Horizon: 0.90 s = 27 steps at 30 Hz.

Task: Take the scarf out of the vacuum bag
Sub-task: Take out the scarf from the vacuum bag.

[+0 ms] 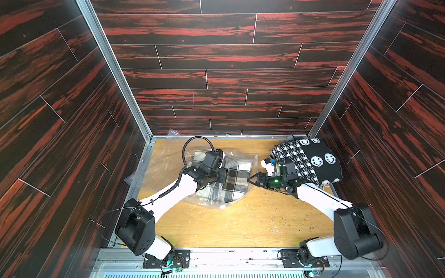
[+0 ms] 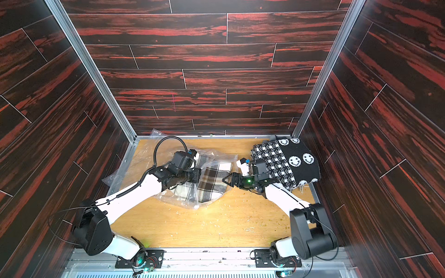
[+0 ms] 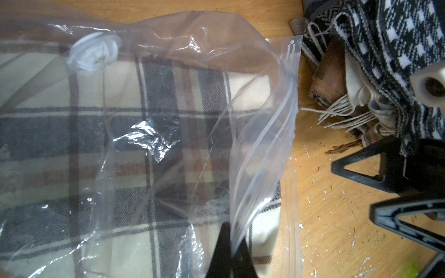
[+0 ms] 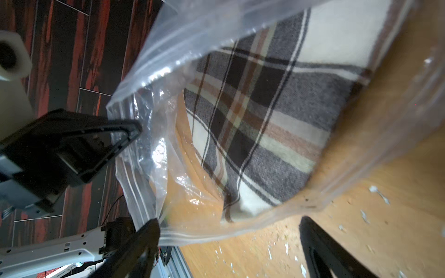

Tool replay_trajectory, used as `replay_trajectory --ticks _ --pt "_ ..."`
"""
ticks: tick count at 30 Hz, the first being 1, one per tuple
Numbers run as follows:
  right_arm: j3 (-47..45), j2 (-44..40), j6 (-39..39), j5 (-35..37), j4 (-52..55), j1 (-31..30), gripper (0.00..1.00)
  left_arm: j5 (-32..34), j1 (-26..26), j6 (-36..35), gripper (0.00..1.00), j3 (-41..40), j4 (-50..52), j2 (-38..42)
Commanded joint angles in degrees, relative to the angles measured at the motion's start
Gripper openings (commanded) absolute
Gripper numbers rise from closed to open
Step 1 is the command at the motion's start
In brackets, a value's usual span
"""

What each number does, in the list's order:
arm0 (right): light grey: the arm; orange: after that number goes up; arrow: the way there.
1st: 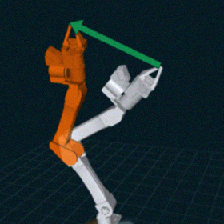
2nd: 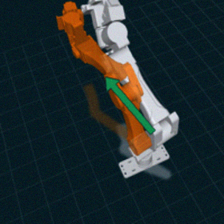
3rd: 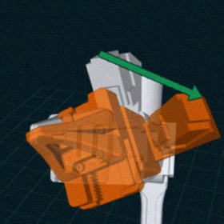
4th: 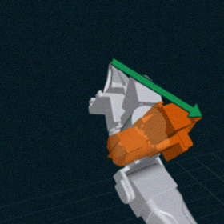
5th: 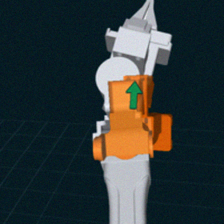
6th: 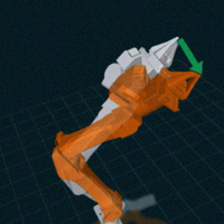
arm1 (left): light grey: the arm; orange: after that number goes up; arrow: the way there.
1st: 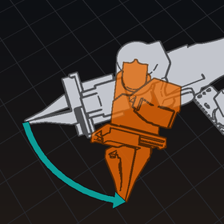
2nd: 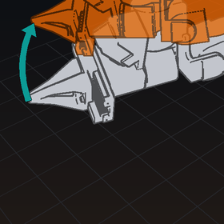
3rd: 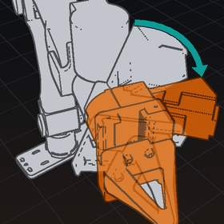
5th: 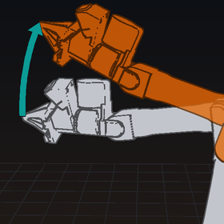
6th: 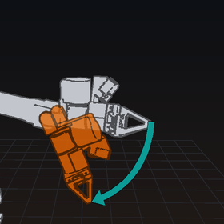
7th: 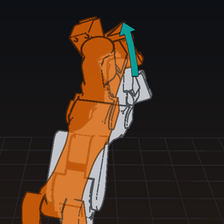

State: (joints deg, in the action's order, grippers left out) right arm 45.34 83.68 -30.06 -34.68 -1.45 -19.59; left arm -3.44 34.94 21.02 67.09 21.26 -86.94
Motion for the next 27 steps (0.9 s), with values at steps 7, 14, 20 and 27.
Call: replay_trajectory --ticks 7,14,20,27 --pt "-0.3 7.7 -3.09 6.71 -6.87 -0.88 0.93 -1.38 0.53 0.59 0.0 -1.35 0.63 2.89" --pt "0.45 13.66 -3.63 5.17 -12.64 -0.89 0.93 -2.26 1.03 1.36 0.0 -1.32 -0.56 1.83" --pt "1.98 17.99 -5.17 5.67 -15.57 -1.59 0.92 -2.45 1.7 2.05 0.0 -1.34 -1.25 1.15" --pt "3.78 20.7 -5.96 6.39 -15.62 -2.81 0.92 -2.79 1.83 2.1 0.0 -1.35 -1.57 1.22"
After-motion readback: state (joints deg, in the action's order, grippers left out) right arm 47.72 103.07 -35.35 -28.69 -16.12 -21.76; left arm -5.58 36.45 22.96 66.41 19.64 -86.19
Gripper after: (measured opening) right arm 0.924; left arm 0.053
